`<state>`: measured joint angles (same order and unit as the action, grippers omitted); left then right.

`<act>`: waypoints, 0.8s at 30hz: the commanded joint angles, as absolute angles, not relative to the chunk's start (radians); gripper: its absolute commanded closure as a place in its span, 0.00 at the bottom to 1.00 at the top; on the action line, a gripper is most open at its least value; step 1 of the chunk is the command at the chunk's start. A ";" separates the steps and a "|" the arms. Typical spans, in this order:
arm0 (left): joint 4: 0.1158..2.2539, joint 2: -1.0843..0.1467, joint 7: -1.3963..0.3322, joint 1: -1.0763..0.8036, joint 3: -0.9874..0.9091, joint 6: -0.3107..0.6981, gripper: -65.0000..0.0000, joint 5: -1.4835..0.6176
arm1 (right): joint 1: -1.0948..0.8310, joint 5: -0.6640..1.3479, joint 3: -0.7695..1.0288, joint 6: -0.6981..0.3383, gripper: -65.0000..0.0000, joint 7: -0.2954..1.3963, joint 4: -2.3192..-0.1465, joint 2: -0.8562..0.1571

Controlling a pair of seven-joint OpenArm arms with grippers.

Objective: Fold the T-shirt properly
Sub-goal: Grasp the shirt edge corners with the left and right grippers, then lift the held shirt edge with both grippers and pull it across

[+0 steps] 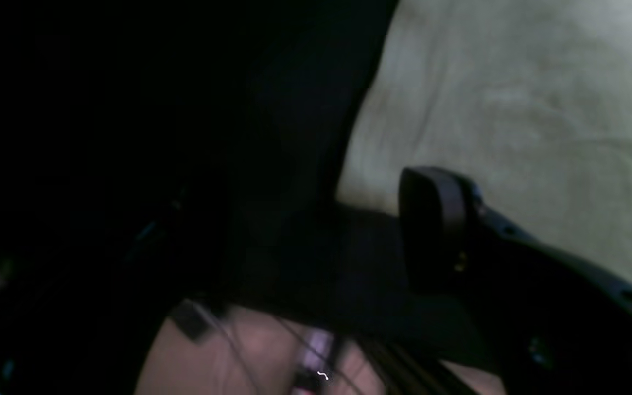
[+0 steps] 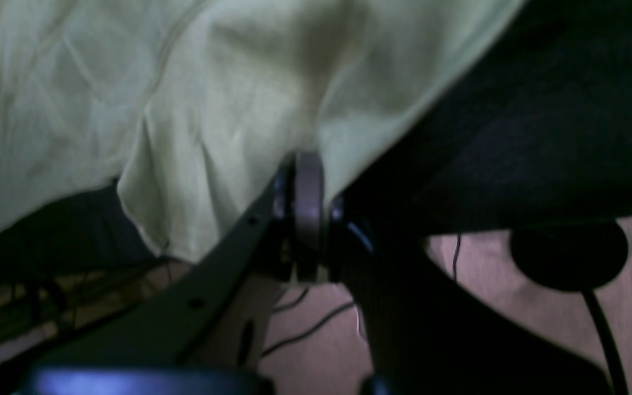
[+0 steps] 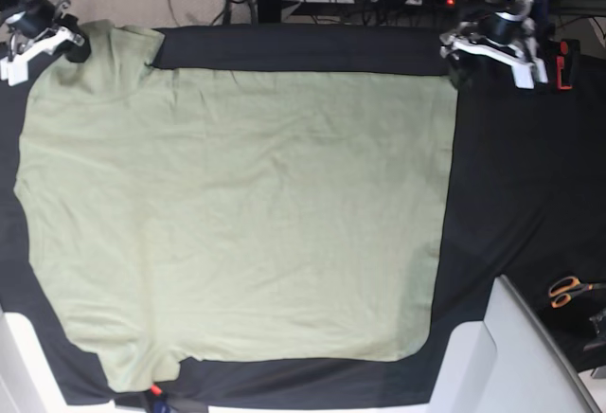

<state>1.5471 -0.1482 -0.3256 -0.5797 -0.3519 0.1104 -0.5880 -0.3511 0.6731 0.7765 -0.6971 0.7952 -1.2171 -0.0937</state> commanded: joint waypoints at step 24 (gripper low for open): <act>1.403 -0.122 -0.300 -0.464 -0.193 0.117 1.00 -0.664 | -0.363 0.659 0.774 -0.698 1.00 0.819 -1.273 -0.104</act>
<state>1.3937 -0.1196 -0.2829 -0.4549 -0.1944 0.1268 -0.6655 -0.3588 0.6506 0.7708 -0.6964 0.8223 -1.2564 -0.0925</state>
